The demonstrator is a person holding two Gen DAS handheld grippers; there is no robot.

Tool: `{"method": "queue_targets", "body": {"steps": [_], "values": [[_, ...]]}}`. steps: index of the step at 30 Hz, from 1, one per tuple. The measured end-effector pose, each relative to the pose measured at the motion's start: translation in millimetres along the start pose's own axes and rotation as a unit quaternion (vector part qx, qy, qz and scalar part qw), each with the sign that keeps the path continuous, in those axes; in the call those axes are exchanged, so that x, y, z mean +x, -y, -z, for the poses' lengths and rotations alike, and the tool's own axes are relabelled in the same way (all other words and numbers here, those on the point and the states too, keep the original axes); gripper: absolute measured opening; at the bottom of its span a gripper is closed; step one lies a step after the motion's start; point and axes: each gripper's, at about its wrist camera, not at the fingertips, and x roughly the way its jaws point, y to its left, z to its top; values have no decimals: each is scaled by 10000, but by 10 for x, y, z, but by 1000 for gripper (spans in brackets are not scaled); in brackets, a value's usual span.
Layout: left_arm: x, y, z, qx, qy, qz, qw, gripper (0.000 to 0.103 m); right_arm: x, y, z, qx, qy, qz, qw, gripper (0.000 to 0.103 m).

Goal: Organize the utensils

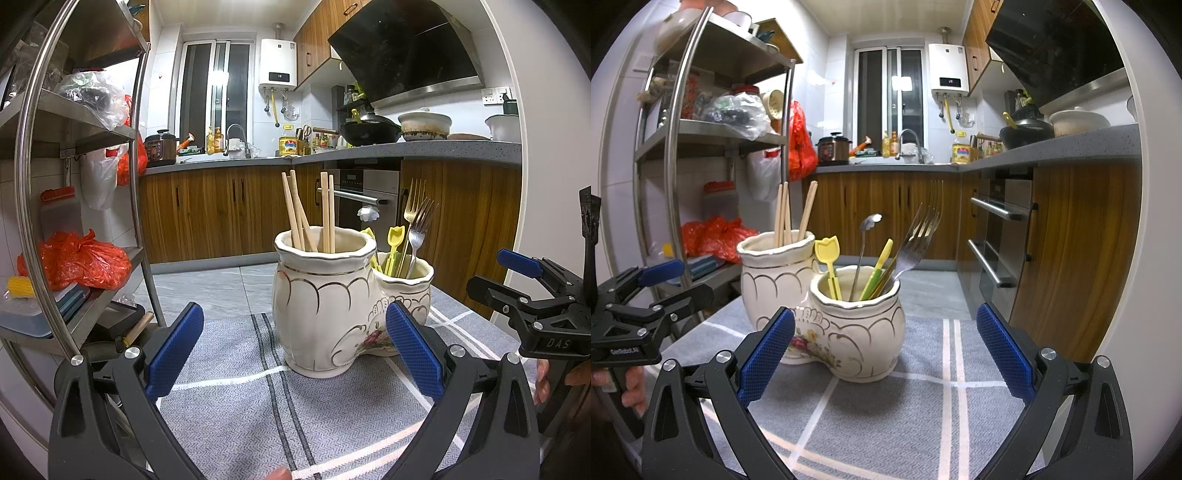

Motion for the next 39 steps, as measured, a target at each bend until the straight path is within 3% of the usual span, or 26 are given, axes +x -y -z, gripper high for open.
{"method": "queue_targets", "body": {"steps": [39], "values": [[13, -25, 0, -21, -25, -59, 10000, 97, -2, -5, -10, -3, -9, 2, 10000, 98]]}}
